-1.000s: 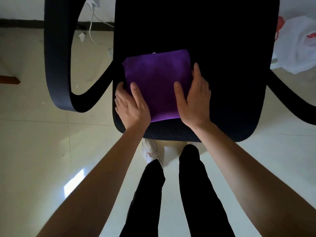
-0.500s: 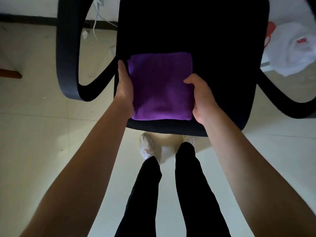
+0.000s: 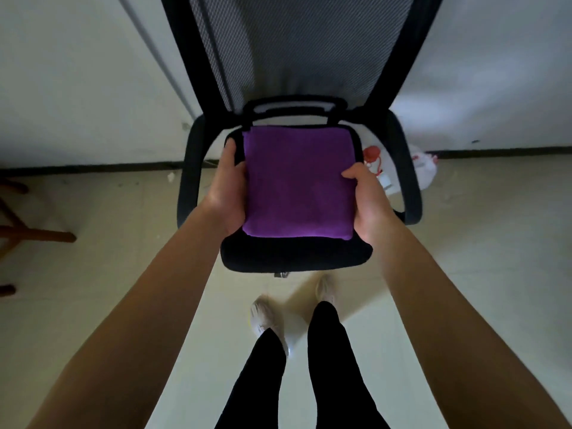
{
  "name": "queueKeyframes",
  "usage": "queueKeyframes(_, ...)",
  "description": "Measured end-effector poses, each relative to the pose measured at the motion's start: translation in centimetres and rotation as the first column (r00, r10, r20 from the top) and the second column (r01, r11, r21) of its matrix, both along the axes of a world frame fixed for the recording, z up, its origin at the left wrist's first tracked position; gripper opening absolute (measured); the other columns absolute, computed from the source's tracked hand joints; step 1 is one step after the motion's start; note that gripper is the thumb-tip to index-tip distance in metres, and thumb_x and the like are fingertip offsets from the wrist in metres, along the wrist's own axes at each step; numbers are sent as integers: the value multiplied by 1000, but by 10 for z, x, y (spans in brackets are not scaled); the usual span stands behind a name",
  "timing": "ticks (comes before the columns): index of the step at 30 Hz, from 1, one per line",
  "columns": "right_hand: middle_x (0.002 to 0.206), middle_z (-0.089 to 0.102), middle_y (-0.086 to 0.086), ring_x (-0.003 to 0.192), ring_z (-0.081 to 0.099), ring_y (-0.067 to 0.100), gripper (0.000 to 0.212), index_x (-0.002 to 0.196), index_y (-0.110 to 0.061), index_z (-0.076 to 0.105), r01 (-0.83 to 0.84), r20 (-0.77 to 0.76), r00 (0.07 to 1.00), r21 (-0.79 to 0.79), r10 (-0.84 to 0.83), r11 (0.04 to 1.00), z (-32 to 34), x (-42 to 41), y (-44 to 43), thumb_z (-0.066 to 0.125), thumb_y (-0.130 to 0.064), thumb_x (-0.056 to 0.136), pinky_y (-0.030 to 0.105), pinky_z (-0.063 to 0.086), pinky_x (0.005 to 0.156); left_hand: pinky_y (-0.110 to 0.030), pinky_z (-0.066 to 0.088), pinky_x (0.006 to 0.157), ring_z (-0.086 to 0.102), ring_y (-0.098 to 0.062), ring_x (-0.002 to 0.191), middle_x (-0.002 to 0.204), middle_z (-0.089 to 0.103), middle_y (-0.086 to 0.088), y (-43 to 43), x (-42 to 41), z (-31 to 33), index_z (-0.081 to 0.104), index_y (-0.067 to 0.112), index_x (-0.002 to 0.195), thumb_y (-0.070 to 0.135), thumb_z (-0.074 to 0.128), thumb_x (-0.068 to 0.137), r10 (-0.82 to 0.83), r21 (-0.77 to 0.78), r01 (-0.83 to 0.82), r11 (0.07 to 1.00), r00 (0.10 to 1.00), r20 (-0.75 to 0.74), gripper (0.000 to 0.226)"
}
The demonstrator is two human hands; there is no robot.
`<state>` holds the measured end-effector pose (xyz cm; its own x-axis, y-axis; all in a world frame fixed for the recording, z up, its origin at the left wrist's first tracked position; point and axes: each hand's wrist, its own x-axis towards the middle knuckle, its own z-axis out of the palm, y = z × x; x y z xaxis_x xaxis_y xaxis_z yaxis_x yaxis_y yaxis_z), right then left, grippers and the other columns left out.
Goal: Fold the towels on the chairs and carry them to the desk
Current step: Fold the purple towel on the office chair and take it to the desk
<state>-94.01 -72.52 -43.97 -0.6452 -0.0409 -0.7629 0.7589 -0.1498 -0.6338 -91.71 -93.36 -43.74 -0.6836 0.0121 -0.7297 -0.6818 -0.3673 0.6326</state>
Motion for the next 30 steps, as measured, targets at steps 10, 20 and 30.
queueKeyframes(10, 92, 72, 1, 86, 67, 25, 28, 101, -16, 63, 337, -283, 904, 11, -320, 941, 217, 65, 113, 57, -34, 79, 37, 52, 74, -31, 56, 83, 67, -13, 110, 119, 71, 3, 114, 10, 219, 65, 27, 122, 61, 26, 100, -313, 4, 345, 939, 856, -411, 55)
queueKeyframes(20, 116, 61, -8, 104, 60, 16, 42, 129, -34, 55, 663, -622, 593, 17, -511, 748, 327, 256, 306, 45, -23, 89, 31, 50, 80, -36, 56, 90, 62, -6, 114, 129, 56, 22, 335, 121, 334, 37, 51, 141, 62, 41, 96, -570, -230, 579, 782, 516, -639, 46)
queueKeyframes(30, 128, 64, -10, 108, 63, 14, 48, 117, -40, 72, 927, -691, 303, 54, -656, 371, 356, 610, 523, 39, -15, 92, 27, 51, 79, -26, 58, 77, 69, -8, 99, 113, 69, 16, 621, 414, 347, 57, 32, 134, 16, 48, 103, -681, -187, 854, 485, 234, -694, 36)
